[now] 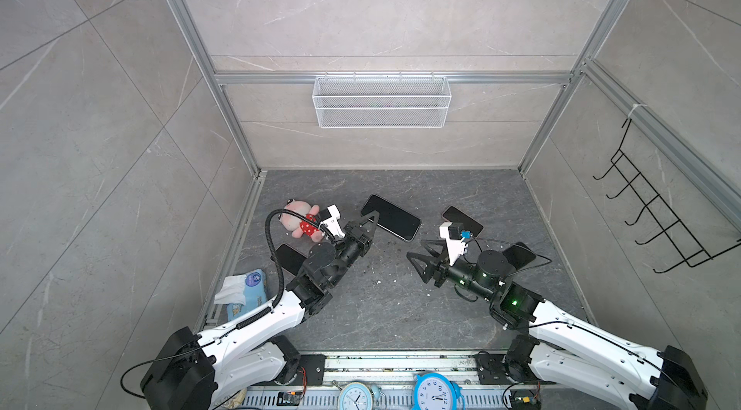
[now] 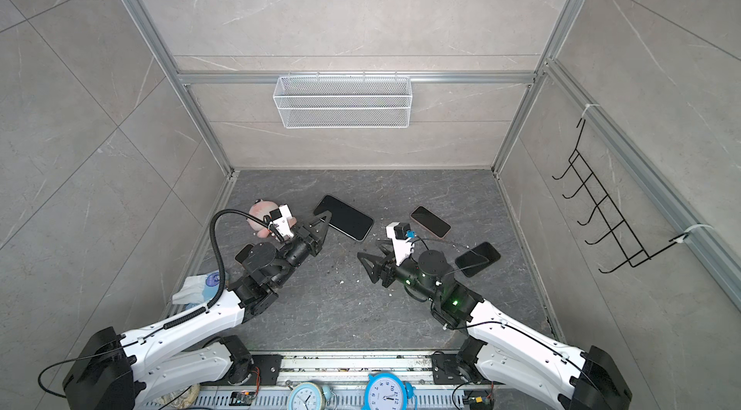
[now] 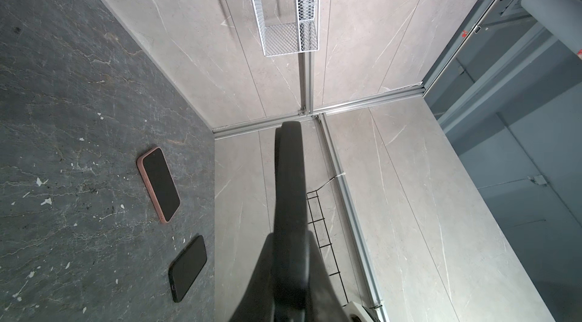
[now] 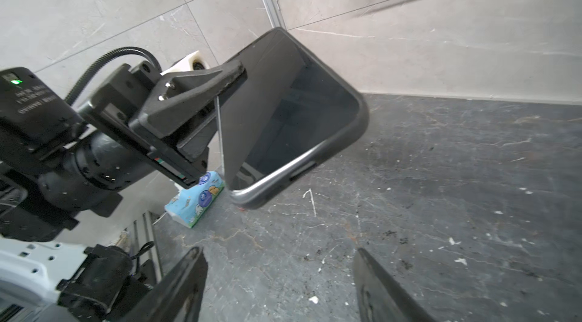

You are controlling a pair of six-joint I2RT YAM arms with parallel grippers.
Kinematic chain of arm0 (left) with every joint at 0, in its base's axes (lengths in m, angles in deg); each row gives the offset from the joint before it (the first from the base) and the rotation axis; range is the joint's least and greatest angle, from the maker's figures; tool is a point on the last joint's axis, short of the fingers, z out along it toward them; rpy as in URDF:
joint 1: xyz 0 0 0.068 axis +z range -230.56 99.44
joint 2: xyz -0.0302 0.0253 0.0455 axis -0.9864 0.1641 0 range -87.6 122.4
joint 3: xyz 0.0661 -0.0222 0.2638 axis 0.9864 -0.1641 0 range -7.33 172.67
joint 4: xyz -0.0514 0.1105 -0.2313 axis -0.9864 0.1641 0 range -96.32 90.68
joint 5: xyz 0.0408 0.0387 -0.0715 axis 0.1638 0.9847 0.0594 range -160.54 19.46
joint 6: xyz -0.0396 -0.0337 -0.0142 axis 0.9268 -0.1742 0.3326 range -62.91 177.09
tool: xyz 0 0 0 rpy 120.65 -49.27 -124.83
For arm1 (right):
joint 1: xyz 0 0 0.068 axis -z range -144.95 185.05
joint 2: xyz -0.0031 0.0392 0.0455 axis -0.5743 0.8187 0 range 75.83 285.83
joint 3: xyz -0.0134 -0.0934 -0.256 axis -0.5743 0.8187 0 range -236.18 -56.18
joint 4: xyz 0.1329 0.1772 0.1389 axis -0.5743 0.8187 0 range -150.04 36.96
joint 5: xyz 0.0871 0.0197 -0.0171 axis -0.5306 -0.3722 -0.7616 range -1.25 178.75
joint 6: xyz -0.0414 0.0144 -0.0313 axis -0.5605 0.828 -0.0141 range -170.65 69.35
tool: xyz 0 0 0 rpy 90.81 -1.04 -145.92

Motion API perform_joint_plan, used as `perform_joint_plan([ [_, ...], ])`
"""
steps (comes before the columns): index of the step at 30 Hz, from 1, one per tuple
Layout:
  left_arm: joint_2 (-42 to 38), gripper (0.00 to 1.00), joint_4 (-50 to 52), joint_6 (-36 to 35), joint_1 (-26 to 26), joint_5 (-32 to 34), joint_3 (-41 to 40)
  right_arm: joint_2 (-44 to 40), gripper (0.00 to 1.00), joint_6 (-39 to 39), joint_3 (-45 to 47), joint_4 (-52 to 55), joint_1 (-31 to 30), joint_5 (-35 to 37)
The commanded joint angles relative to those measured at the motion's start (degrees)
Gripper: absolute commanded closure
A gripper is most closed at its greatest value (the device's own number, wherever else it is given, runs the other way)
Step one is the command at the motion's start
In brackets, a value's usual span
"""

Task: Take the phone out of the phone case
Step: Remove the phone case from the phone.

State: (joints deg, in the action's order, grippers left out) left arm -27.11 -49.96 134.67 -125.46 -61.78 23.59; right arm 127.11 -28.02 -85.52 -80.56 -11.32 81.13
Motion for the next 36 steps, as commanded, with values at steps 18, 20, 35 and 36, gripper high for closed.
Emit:
perform_joint_plan([
  [18, 0.88, 1.0, 54.22, -50.5, 12.18, -56.76, 39.86, 0.04, 0.2, -25.14, -28.56, 52.61, 0.04, -10.98],
  [20, 2.87, 1.0, 58.53, -56.03, 12.21, -60.42, 43.89, 1.68, 0.25, -26.27, -30.34, 54.46, 0.0, -13.36],
  [35, 7.1, 1.0, 67.53, -72.46, 12.18, -70.64, 49.51, -1.9, 0.38, -33.02, -28.36, 50.06, -0.04, -18.26],
  [36, 7.01, 1.0, 66.7, -72.11, 12.2, -70.88, 49.06, -1.6, 0.4, -32.93, -28.53, 49.81, -0.08, -19.18],
])
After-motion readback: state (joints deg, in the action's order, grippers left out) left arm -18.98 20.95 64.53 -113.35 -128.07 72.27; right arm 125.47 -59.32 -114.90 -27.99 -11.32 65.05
